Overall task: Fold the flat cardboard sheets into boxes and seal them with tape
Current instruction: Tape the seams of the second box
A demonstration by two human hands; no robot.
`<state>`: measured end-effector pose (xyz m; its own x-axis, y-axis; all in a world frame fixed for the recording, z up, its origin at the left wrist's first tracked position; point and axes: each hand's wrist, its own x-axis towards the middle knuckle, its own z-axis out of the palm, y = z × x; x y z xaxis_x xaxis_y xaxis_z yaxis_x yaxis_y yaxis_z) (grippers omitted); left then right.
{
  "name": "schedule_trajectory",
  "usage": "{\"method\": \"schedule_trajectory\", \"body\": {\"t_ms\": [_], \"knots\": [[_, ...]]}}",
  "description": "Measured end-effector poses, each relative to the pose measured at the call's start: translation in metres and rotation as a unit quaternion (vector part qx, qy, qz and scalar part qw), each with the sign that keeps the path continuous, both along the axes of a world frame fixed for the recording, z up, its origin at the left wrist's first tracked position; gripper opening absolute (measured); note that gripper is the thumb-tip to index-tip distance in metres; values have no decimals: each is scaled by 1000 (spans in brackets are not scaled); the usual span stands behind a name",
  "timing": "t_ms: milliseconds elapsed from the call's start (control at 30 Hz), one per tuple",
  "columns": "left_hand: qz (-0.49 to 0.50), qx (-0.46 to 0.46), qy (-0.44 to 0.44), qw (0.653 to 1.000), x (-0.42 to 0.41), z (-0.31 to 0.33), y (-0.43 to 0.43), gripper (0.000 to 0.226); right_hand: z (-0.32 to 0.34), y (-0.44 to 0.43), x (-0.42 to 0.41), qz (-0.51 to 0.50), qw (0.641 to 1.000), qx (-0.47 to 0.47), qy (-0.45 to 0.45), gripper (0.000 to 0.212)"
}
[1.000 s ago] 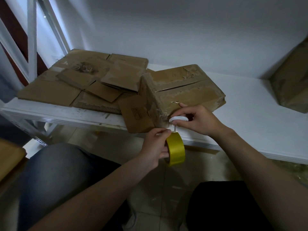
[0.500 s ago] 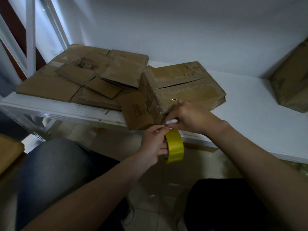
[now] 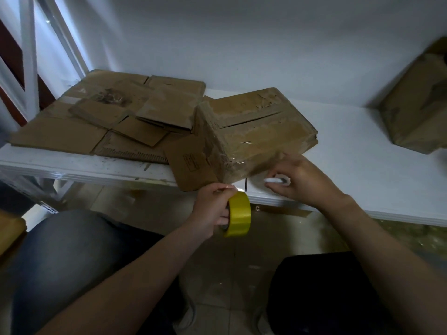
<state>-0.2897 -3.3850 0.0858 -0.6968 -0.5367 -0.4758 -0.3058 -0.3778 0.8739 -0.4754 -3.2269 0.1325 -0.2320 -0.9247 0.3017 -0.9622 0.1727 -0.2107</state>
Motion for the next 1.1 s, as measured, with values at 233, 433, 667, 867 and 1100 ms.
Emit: {"method": "schedule_trajectory", "body": {"t_ms": [233, 433, 667, 867, 1100], "knots": [[14, -56, -15, 998, 13, 5, -11, 10, -42, 15, -7, -243, 968, 59, 20, 19], [40, -48, 11, 998, 27, 34, -23, 12, -37, 5, 10, -266, 958, 106, -27, 18], [68, -104, 32, 992, 27, 68, -66, 11, 25, -24, 22, -145, 973, -177, -21, 29], [90, -137, 17, 986, 4, 67, -103, 15, 13, -88, 11, -56, 993, 19, 102, 86], [99, -103, 21, 990, -7, 56, -114, 7, -26, -87, -14, -17, 994, -67, 79, 88]]}}
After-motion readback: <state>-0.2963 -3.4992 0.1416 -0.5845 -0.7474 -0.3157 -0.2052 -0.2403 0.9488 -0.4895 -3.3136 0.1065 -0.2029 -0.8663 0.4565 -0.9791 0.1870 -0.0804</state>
